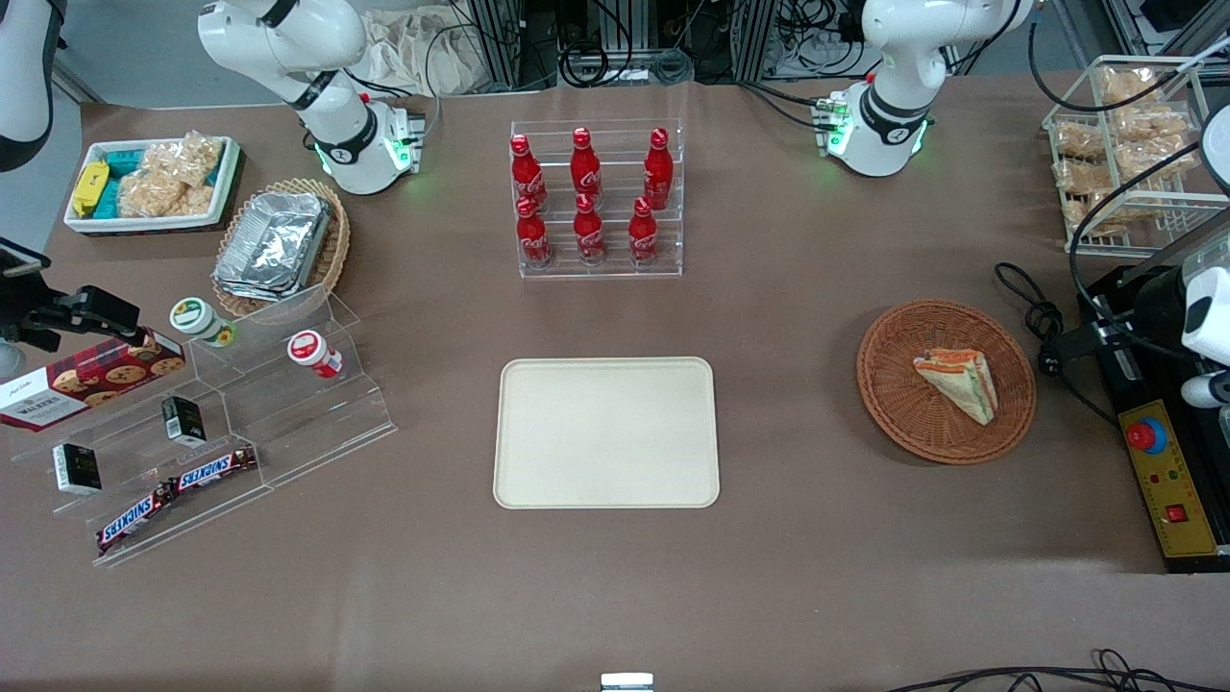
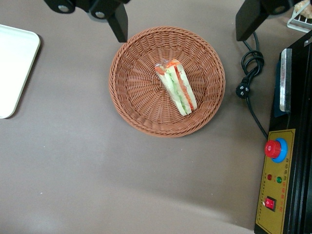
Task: Place sandwich from basket to tray
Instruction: 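Move the left gripper down over the wrapped sandwich in the wicker basket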
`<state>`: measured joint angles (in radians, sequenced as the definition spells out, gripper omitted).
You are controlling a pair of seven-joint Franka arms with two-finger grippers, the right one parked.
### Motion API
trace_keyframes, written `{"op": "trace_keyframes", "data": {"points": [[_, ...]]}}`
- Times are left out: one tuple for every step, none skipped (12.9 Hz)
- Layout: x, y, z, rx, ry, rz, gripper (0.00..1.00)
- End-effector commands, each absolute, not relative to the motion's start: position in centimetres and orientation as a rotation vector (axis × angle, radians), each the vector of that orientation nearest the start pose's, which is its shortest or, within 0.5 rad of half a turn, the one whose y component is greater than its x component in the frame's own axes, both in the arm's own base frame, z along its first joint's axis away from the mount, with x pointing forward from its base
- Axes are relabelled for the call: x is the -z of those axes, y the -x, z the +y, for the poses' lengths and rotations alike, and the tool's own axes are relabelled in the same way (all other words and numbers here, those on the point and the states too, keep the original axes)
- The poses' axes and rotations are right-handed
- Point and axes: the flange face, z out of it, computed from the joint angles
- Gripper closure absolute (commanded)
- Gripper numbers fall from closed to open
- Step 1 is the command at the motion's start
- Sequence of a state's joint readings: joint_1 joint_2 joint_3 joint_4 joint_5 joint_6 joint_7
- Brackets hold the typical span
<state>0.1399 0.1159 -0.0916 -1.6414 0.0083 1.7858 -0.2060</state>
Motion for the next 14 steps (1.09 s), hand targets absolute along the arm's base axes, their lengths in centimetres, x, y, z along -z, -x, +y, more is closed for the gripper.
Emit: {"op": "trace_keyframes", "data": {"points": [[-53.9, -60.5, 3.3, 0.006, 3.109, -0.426, 0.01], [-53.9, -60.6, 3.1, 0.004, 3.103, -0.481, 0.01], [-53.8, -60.7, 2.9, 0.003, 3.097, -0.530, 0.01], [-53.2, -60.8, 2.8, -0.016, 3.089, -0.567, 0.01], [-52.0, -61.1, 2.8, -0.049, 3.075, -0.628, 0.01], [-50.3, -61.3, 2.8, -0.112, 3.052, -0.694, 0.01], [-48.8, -60.8, 2.9, -0.184, 3.015, -0.780, 0.01], [-47.4, -60.4, 2.8, -0.197, 2.981, -0.879, 0.01], [-45.9, -60.0, 2.7, -0.187, 2.937, -1.000, 0.01], [-44.1, -59.5, 2.6, -0.175, 2.886, -1.129, 0.01], [-42.3, -59.0, 1.7, -0.165, 2.835, -1.243, 0.01], [-41.0, -58.7, 0.8, -0.161, 2.787, -1.336, 0.01], [-39.4, -58.3, 0.6, -0.160, 2.748, -1.405, 0.01], [-38.1, -57.8, 0.5, -0.141, 2.739, -1.436, 0.01]]}}
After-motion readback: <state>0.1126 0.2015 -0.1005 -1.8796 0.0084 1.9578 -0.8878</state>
